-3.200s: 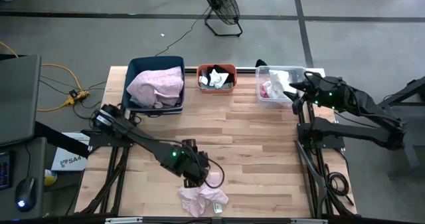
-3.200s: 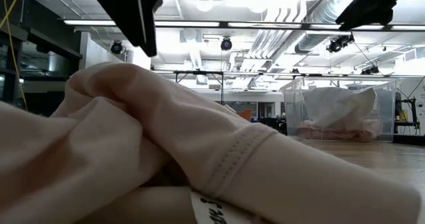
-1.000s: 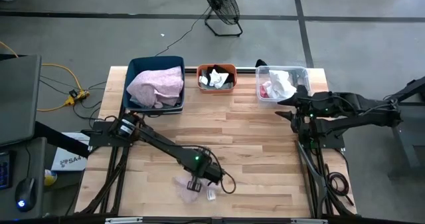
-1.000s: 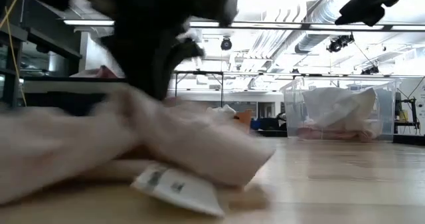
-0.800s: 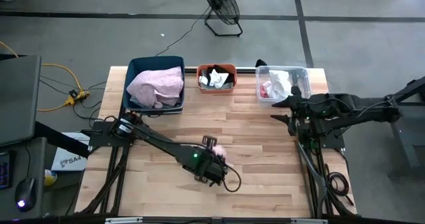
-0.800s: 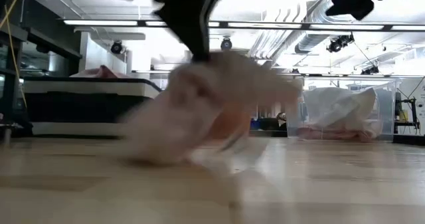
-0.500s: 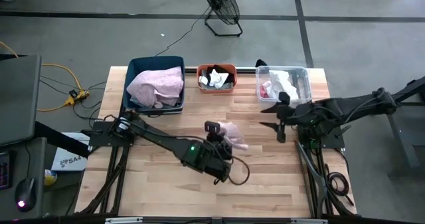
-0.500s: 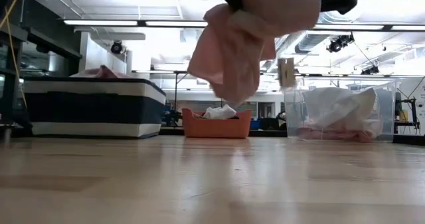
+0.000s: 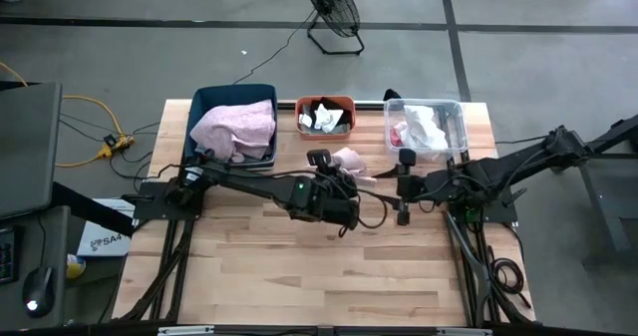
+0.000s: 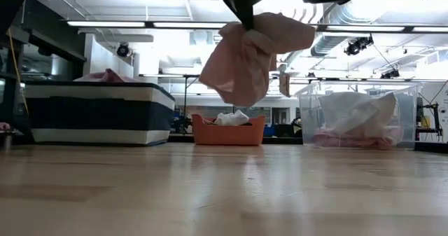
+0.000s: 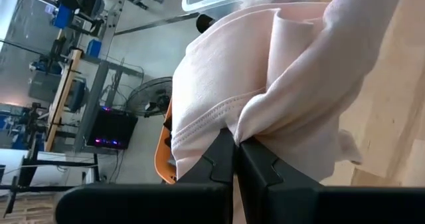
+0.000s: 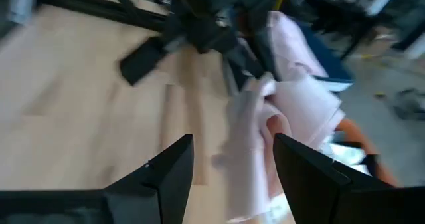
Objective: Pick & Place Cloths
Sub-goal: Put the light pink underwear into the transparent bin
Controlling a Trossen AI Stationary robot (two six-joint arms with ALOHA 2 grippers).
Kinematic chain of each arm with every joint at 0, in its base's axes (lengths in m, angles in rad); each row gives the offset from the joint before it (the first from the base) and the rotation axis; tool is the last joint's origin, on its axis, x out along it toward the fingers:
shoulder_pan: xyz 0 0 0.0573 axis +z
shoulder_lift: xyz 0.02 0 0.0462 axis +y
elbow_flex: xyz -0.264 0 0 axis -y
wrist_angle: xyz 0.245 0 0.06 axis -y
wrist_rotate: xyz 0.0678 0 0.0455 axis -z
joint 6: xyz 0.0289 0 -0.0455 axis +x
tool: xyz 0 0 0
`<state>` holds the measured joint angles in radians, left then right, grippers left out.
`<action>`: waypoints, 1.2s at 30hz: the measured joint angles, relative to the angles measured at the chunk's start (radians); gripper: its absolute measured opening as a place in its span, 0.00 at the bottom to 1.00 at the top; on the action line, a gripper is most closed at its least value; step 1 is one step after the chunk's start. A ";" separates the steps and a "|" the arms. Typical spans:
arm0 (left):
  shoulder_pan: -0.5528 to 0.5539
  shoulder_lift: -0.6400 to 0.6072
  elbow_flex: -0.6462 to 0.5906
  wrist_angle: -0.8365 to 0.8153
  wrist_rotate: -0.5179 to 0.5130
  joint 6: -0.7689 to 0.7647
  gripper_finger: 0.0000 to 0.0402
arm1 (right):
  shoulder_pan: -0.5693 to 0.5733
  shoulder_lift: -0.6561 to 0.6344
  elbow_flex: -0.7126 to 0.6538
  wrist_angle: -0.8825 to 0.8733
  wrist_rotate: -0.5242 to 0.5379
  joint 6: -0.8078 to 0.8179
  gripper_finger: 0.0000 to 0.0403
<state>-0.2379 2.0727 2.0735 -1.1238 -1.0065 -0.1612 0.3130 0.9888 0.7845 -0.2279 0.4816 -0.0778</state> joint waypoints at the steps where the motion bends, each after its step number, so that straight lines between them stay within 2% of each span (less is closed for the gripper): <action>1: 0.002 0.000 0.000 0.000 -0.001 0.001 0.00 | -0.006 0.013 0.000 0.014 0.023 -0.018 0.49; 5: 0.005 0.000 0.000 0.000 -0.001 0.014 0.00 | -0.027 0.058 0.000 0.039 0.145 -0.092 0.51; 9: 0.004 0.000 0.000 0.002 -0.001 0.026 0.00 | -0.041 0.088 0.000 0.062 0.136 -0.136 0.60; 17: 0.004 0.000 0.000 0.037 -0.001 0.042 0.00 | -0.048 0.166 0.000 0.173 0.105 -0.197 0.89; 20: 0.002 0.000 0.000 0.102 0.006 0.094 0.00 | -0.073 0.217 0.000 0.238 0.111 -0.245 0.94; 23: 0.002 0.000 0.000 0.174 0.046 0.165 0.00 | -0.096 0.261 0.000 0.293 0.112 -0.283 0.95; 26: 0.002 0.000 0.000 0.200 0.072 0.204 0.00 | -0.110 0.280 0.000 0.309 0.115 -0.290 0.89; 29: 0.002 0.000 0.000 0.198 0.073 0.210 0.00 | -0.113 0.281 0.000 0.286 0.134 -0.271 0.78; 33: 0.002 0.000 0.000 0.196 0.072 0.210 0.00 | -0.105 0.274 0.000 0.257 0.176 -0.264 0.54; 36: 0.002 0.000 0.000 0.196 0.073 0.210 0.00 | -0.101 0.272 0.000 0.247 0.186 -0.258 0.32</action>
<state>-0.2359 2.0727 2.0735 -0.9279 -0.9337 0.0486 0.2119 1.2611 0.7845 0.0189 0.6673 -0.3363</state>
